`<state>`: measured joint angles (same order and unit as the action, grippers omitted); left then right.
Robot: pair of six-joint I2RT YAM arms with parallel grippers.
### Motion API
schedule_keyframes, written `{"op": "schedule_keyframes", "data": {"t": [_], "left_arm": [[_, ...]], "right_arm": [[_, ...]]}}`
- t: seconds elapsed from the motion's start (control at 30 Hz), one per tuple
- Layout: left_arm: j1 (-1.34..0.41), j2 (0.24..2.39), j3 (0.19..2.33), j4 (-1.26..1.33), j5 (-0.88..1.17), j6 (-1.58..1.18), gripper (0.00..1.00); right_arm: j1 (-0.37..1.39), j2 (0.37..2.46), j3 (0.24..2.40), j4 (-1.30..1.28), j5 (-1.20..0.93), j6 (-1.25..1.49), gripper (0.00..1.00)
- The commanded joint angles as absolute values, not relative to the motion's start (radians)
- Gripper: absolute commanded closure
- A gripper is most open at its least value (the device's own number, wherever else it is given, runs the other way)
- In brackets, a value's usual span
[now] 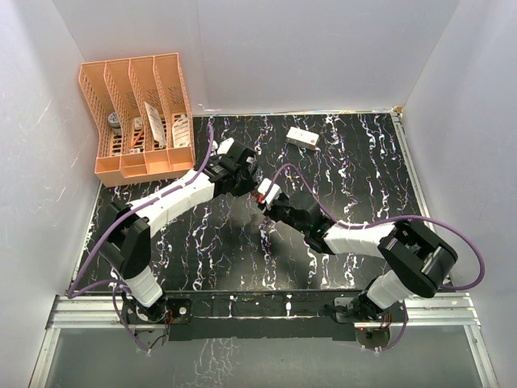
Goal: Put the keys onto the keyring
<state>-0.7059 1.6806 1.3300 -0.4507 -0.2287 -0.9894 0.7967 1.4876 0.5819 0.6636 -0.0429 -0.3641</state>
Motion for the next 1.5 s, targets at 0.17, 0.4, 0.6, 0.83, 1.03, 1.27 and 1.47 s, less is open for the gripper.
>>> {"op": "schedule_keyframes", "data": {"t": [0.17, 0.4, 0.6, 0.83, 1.03, 1.27, 1.47], "left_arm": [[-0.717, 1.687, 1.362, -0.482, -0.244, -0.997, 1.0], [-0.723, 1.688, 1.359, -0.48, -0.243, -1.0, 1.0], [-0.728, 1.684, 1.356, -0.481, -0.248, -0.999, 1.0], [-0.73, 1.681, 1.355, -0.481, -0.252, -1.0, 1.0], [-0.732, 1.681, 1.353, -0.482, -0.254, -1.0, 1.0], [-0.733, 1.68, 1.35, -0.478, -0.25, -1.0, 1.0], [-0.735, 1.68, 1.35, -0.479, -0.248, -1.002, 1.0]], "right_arm": [[0.802, 1.486, 0.626, 0.752, -0.015, -0.363, 1.0], [0.802, 1.488, 0.626, 0.756, -0.008, -0.364, 1.0], [0.802, 1.488, 0.625, 0.756, 0.0, -0.364, 1.0], [0.802, 1.488, 0.624, 0.761, 0.008, -0.363, 1.0], [0.802, 1.487, 0.623, 0.762, 0.016, -0.364, 1.0], [0.802, 1.491, 0.619, 0.77, 0.023, -0.36, 1.0], [0.802, 1.491, 0.619, 0.776, 0.034, -0.357, 1.0]]}}
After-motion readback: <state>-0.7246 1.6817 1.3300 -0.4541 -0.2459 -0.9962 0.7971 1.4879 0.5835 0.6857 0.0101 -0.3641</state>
